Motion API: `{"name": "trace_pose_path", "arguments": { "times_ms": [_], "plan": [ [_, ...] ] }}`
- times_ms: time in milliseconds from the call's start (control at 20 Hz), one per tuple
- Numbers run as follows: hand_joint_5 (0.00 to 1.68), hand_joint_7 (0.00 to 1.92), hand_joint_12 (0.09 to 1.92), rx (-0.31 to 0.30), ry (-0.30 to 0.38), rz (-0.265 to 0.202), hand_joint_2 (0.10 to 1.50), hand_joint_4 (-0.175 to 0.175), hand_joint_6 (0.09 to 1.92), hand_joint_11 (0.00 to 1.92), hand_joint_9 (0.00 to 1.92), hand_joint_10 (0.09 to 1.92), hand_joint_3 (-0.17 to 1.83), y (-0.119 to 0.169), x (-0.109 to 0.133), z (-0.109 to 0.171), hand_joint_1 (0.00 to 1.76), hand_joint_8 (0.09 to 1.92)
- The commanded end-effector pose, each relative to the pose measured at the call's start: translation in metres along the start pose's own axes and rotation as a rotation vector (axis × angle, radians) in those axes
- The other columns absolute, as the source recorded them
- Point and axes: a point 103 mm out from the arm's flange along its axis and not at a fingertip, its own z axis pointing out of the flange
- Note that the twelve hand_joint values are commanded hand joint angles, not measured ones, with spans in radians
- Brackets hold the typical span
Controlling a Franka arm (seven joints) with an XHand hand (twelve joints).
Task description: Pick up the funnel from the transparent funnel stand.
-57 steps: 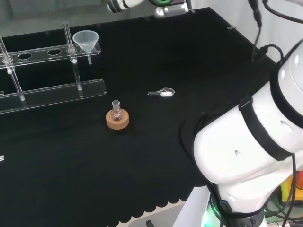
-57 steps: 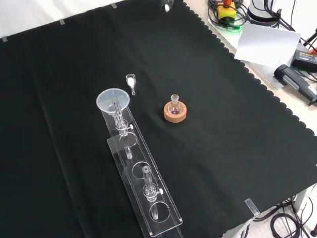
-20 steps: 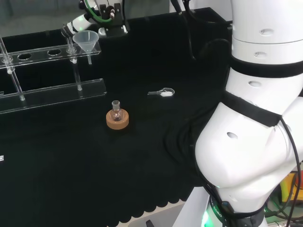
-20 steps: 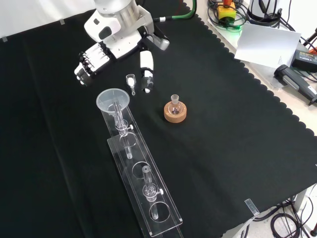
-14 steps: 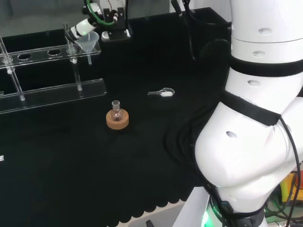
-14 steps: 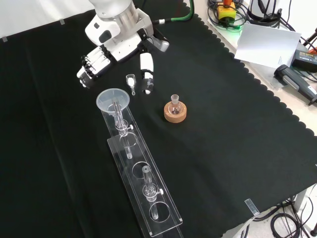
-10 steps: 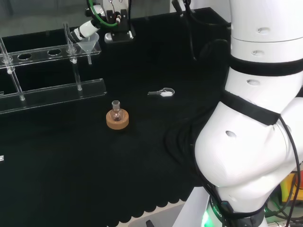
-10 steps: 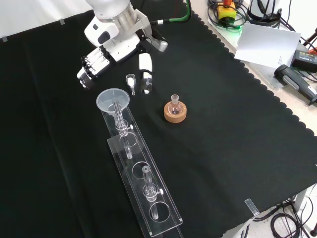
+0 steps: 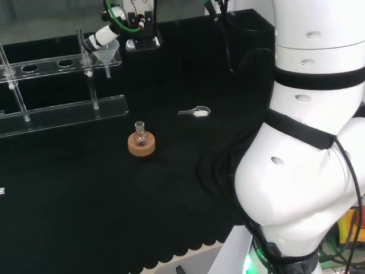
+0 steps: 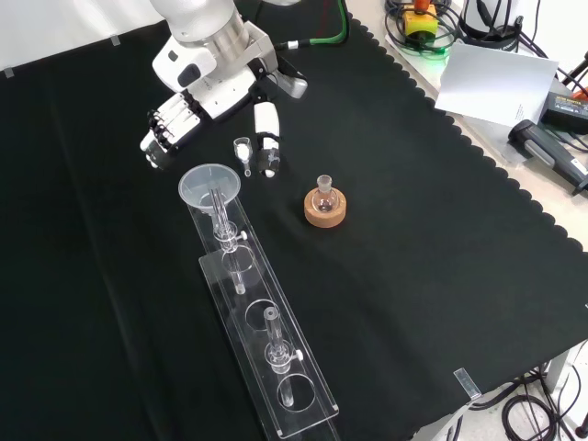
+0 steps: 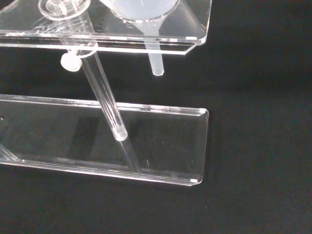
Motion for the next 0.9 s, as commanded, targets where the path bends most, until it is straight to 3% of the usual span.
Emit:
{"name": "trace_pose_path", "arguments": {
  "times_ms": [50, 250, 400, 900],
  "plan": [
    [0.00, 0.12, 0.75, 0.001, -0.003, -0.009, 0.63, -0.078, 0.09, 0.00, 0.08, 0.09, 0.01, 0.003, 0.001, 0.001, 0.34, 0.09],
    [0.00, 0.12, 0.77, 0.002, -0.011, -0.031, 0.64, -0.078, 0.09, 0.00, 0.07, 0.13, 0.01, 0.006, 0.005, 0.000, 0.35, 0.11],
    [0.00, 0.10, 0.78, 0.013, -0.023, -0.044, 0.65, -0.078, 0.09, 0.00, 0.01, 0.33, 0.01, 0.011, 0.008, 0.002, 0.35, 0.20],
    [0.00, 0.05, 0.85, 0.049, -0.060, -0.013, 0.66, -0.075, 0.09, 0.00, 0.00, 0.42, 0.01, 0.022, 0.015, 0.015, 0.38, 0.38]
  ]
}}
